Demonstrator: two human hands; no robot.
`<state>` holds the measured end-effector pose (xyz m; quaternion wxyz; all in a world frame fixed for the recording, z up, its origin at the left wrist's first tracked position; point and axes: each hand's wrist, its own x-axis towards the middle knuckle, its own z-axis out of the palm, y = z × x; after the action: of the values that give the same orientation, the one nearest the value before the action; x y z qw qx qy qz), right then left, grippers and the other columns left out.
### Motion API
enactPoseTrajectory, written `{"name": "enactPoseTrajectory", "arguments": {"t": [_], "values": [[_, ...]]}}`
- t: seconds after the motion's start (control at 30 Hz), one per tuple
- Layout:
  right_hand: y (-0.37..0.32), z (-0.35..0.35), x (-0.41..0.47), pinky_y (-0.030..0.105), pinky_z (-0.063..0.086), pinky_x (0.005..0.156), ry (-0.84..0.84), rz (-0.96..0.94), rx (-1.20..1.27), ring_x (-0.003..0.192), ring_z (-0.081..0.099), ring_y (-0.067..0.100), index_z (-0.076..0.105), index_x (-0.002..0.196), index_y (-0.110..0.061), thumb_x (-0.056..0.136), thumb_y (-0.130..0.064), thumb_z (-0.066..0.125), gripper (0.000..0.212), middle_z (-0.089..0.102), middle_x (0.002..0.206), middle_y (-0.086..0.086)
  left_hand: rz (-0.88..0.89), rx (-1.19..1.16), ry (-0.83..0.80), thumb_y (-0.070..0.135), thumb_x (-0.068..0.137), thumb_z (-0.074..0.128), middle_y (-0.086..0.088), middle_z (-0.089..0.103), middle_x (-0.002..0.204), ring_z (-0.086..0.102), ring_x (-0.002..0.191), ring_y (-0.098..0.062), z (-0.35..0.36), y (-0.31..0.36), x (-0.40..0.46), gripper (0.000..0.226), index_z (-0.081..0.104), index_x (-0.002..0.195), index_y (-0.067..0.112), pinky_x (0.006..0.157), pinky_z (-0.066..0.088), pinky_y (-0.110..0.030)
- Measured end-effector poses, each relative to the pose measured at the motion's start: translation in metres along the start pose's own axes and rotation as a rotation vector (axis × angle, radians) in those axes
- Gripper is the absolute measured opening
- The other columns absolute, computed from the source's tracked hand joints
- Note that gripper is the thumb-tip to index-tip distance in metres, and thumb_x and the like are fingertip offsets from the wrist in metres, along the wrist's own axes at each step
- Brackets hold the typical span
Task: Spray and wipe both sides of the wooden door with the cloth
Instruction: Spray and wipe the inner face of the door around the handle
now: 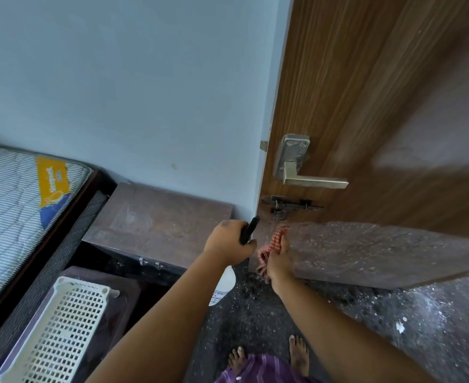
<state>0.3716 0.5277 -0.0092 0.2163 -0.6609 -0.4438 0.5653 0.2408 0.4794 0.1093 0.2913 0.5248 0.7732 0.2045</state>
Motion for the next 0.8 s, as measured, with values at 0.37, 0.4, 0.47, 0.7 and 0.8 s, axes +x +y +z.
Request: {"name": "enactPoseTrajectory", "arguments": {"t": [0.37, 0.4, 0.47, 0.7, 0.8], "values": [[-0.101, 0.057, 0.014, 0.056, 0.049, 0.096, -0.137, 0.347, 0.83, 0.111, 0.062, 0.041, 0.055, 0.117, -0.001, 0.103, -0.005, 0.032, 0.028, 0.061, 0.124, 0.027, 0.031, -0.02, 0.158, 0.021, 0.085, 0.067, 0.009, 0.05, 0.059, 0.047, 0.055, -0.01, -0.025, -0.026, -0.013, 0.028, 0.048, 0.065, 0.028, 0.054, 0.036, -0.027], [-0.105, 0.058, 0.019, 0.061, 0.043, 0.102, -0.114, 0.369, 0.834, 0.115, 0.059, 0.043, 0.055, 0.12, 0.001, 0.103, -0.008, 0.031, 0.03, 0.06, 0.126, 0.027, 0.028, -0.003, 0.158, 0.022, 0.084, 0.067, 0.009, 0.05, 0.06, 0.047, 0.056, -0.01, -0.027, -0.029, -0.013, 0.029, 0.047, 0.065, 0.03, 0.054, 0.037, -0.026], [-0.102, 0.057, 0.023, 0.062, 0.037, 0.107, -0.083, 0.378, 0.885, 0.119, 0.057, 0.042, 0.052, 0.126, 0.003, 0.103, -0.006, 0.03, 0.033, 0.058, 0.129, 0.024, 0.021, 0.0, 0.156, 0.022, 0.084, 0.068, 0.008, 0.053, 0.062, 0.049, 0.058, -0.015, -0.029, -0.034, -0.014, 0.025, 0.05, 0.068, 0.029, 0.057, 0.039, -0.027], [-0.112, 0.063, -0.005, 0.043, 0.052, 0.094, -0.029, 0.209, 0.846, 0.108, 0.061, 0.03, 0.05, 0.135, -0.019, 0.098, 0.005, 0.029, 0.049, 0.058, 0.127, 0.011, 0.049, -0.072, 0.194, 0.023, 0.083, 0.066, 0.002, 0.055, 0.06, 0.046, 0.055, -0.015, -0.032, -0.04, -0.015, 0.018, 0.058, 0.072, 0.012, 0.057, 0.042, -0.033], [-0.106, 0.066, -0.028, 0.029, 0.052, 0.083, 0.043, 0.038, 0.607, 0.102, 0.057, 0.02, 0.035, 0.15, -0.021, 0.1, 0.004, 0.027, 0.057, 0.049, 0.135, 0.007, 0.07, -0.085, 0.199, 0.027, 0.081, 0.065, 0.001, 0.056, 0.061, 0.051, 0.058, -0.019, -0.032, -0.039, -0.015, 0.018, 0.057, 0.07, 0.015, 0.058, 0.043, -0.032]]}}
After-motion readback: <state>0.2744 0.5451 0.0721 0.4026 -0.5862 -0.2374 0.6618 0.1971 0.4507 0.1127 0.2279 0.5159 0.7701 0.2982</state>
